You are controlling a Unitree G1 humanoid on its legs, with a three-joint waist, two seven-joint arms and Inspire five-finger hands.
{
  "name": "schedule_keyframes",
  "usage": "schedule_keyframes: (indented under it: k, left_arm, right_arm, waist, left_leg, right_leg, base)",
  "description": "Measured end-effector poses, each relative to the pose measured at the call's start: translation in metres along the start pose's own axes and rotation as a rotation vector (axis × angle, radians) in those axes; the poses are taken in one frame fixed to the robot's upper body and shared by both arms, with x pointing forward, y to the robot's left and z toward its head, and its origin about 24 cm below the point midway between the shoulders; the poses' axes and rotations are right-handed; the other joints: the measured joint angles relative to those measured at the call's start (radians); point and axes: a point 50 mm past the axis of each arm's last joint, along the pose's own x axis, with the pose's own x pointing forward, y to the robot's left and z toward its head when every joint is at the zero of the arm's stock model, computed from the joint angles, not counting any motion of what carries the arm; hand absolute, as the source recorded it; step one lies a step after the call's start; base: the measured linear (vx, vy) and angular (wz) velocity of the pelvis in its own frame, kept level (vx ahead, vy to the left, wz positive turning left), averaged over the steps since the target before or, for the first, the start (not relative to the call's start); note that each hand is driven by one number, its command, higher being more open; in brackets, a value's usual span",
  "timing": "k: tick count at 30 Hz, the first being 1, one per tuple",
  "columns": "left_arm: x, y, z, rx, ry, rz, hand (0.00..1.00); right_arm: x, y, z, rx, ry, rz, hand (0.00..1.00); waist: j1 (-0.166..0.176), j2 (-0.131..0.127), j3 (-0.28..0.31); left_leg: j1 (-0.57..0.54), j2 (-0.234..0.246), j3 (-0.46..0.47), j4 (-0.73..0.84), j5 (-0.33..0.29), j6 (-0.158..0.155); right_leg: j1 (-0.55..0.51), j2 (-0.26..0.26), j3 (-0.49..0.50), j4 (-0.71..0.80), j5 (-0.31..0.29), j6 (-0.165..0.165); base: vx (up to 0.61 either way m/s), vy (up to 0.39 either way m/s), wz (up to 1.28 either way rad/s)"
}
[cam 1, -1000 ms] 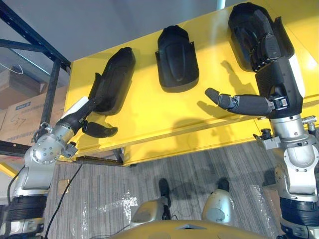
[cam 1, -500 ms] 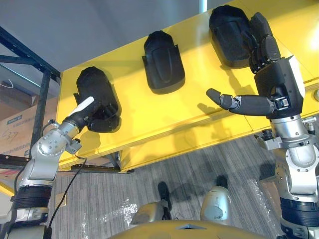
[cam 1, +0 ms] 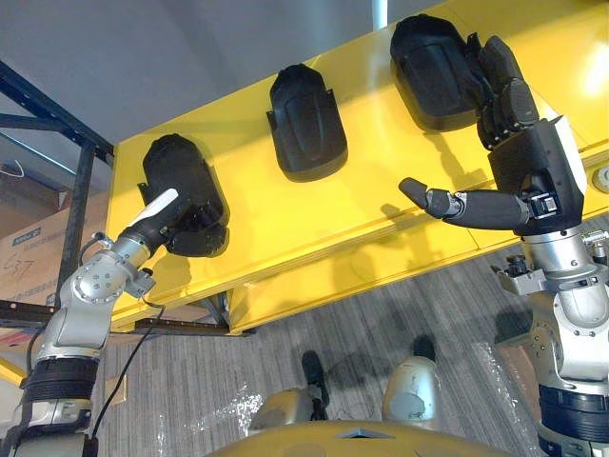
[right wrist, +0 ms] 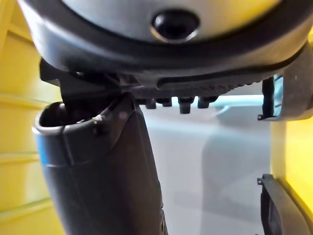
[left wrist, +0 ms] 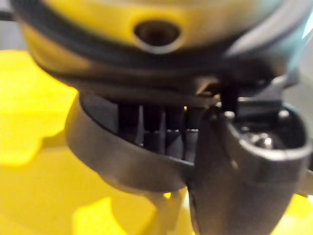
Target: Walk over and take three plastic housings, then place them on the shelf
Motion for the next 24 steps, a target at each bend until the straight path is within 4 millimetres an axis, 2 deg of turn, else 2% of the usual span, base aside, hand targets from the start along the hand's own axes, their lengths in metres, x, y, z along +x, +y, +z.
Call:
schedule_keyframes:
  k: [10, 19, 24]
  left_arm:
    - [-0.002, -0.002, 0.006, 0.127, -0.063, 0.016, 0.0]
    - [-0.007, -0.009, -0.01, 0.116, -0.039, 0.007, 0.0]
    - [-0.009, -0.008, -0.017, 0.122, -0.024, 0.009, 0.0]
  right_arm:
    - [-0.004, 0.001, -0.002, 0.009, 0.015, 0.021, 1.0]
    - [-0.009, 0.003, -0.004, 0.033, 0.033, 0.056, 1.0]
    - [-0.009, 0.007, -0.003, 0.087, 0.009, 0.141, 1.0]
  waist:
    - [-0.004, 0.005, -0.002]
    - [-0.009, 0.032, -0.006]
    - [-0.012, 0.037, -0.009]
  left_leg:
    - [0.002, -0.002, 0.001, 0.0, 0.0, 0.0]
    - [0.009, -0.004, 0.007, 0.0, 0.0, 0.0]
    - [0.009, -0.005, 0.006, 0.0, 0.001, 0.001]
  right_leg:
    - [0.0, -0.001, 0.004, 0.003, 0.0, 0.0]
    - [-0.002, -0.002, 0.011, 0.009, -0.002, -0.001]
    - [-0.006, -0.004, 0.013, 0.014, -0.008, -0.002]
  base:
    - [0.0, 0.0, 0.0]
    - [-0.01, 0.0, -0.01]
    - [0.0, 0.0, 0.0]
